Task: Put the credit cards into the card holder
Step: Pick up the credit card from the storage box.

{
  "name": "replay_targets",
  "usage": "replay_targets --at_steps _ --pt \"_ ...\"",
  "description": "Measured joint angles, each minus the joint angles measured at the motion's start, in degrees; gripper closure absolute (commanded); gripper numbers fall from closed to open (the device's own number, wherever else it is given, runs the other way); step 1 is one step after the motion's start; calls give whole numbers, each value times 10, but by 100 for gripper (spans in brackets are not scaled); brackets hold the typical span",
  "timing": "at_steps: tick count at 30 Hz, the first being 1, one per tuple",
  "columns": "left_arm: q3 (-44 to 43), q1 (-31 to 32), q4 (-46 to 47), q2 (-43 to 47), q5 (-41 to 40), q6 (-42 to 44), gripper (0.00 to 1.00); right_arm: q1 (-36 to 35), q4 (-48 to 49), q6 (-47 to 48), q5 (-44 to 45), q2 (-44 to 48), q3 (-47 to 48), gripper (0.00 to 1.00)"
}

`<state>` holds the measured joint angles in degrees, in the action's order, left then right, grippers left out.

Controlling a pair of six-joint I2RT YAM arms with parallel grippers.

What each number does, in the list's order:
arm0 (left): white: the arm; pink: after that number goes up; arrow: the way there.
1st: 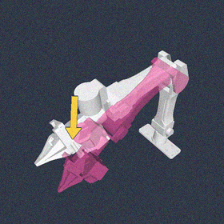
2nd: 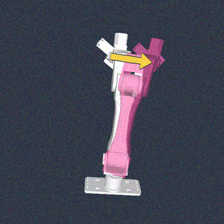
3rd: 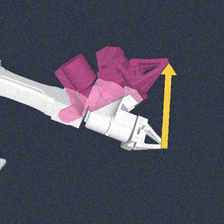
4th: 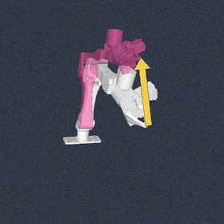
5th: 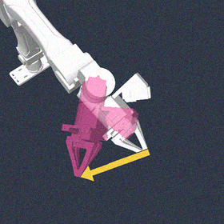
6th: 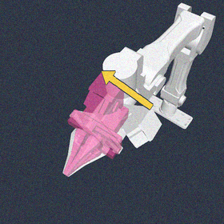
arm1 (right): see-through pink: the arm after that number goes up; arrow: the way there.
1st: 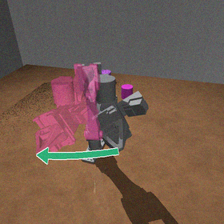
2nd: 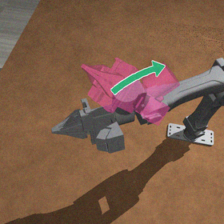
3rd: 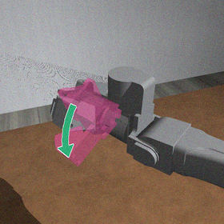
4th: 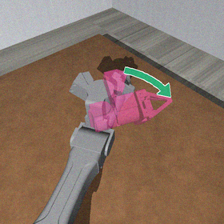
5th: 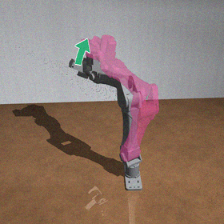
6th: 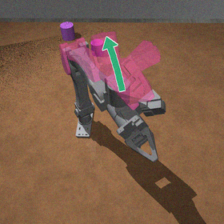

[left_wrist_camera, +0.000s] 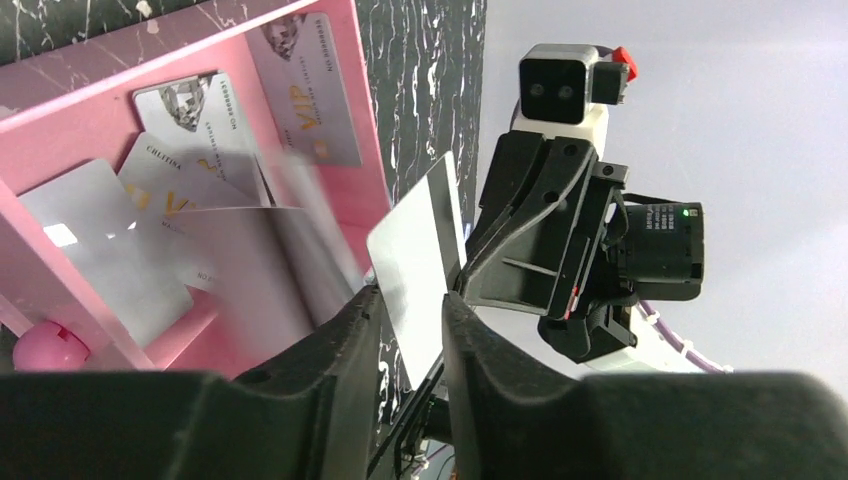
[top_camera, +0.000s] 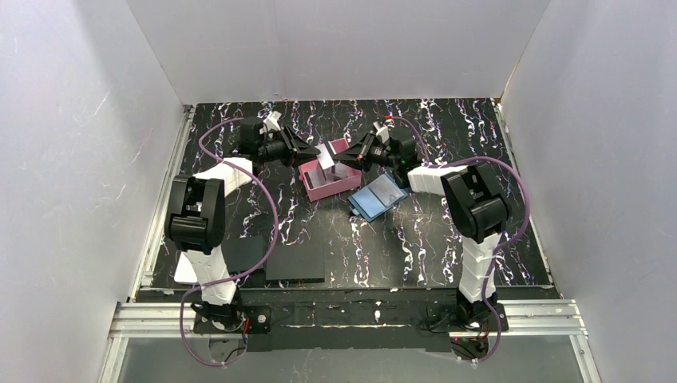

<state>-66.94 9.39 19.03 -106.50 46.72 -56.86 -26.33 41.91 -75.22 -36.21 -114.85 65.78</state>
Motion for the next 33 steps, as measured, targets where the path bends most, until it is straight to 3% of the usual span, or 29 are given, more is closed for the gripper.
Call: replay_targets --at_steps 7,12,17,21,24,28,31,33 --pt "5 2 -33 -2 -19 31 54 7 -20 35 1 0 1 99" --pt "-22 2 -119 -1 -34 81 48 31 -74 91 -19 3 18 99" --pt "-47 3 -186 29 -34 122 47 69 -271 253 -14 73 28 99" --pt "-43 19 -223 80 -30 144 47 96 -464 433 50 183 39 99" --pt "-23 55 -236 124 -32 155 47 102 -556 526 114 261 34 99" --pt "-12 144 -251 146 -69 175 50 101 -610 599 173 338 -26 99" --pt "-12 204 -256 140 -97 183 51 101 -637 616 184 341 -66 99" --pt "-15 236 -255 126 -107 180 47 103 -648 616 178 338 -89 99"
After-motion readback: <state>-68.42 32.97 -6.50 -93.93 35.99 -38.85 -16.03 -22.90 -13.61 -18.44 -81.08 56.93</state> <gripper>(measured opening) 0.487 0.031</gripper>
